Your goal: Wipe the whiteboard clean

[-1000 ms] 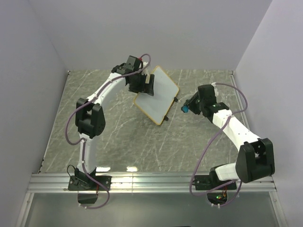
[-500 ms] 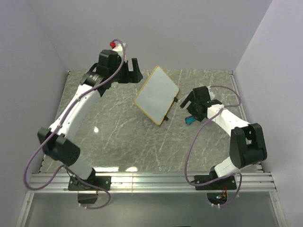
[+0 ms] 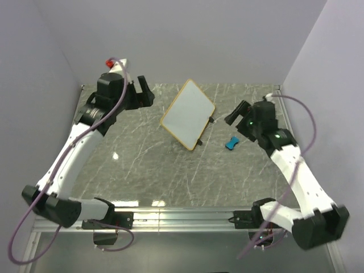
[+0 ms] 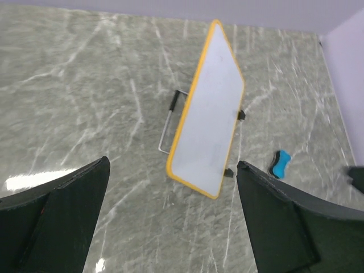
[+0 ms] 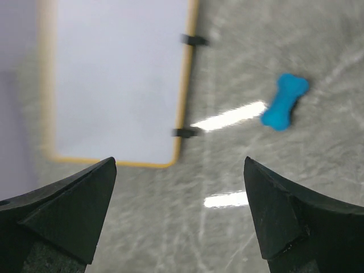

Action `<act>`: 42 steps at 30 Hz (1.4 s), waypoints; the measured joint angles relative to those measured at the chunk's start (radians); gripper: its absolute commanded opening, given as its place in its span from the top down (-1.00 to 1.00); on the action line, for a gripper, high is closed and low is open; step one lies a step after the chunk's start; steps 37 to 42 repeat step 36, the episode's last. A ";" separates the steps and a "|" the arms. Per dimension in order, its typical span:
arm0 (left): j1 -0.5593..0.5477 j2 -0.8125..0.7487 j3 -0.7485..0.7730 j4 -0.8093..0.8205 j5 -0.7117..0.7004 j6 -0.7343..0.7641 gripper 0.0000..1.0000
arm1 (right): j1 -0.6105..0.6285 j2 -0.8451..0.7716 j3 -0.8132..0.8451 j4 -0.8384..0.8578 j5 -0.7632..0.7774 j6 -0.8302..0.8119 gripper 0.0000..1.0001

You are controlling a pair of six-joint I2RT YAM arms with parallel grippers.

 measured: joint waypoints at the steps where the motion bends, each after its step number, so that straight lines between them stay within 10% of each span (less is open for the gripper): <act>1: 0.003 -0.029 -0.018 -0.004 -0.021 -0.010 -0.99 | 0.001 -0.050 0.029 -0.024 -0.009 -0.005 -0.99; 15: 0.048 -0.284 -0.325 -0.045 -0.345 -0.132 -0.99 | 0.000 -0.657 0.076 -0.079 0.109 -0.015 -0.99; 42: 0.112 -0.208 -0.286 -0.026 -0.318 -0.165 -0.99 | 0.002 -0.520 0.172 -0.220 0.185 -0.050 -0.99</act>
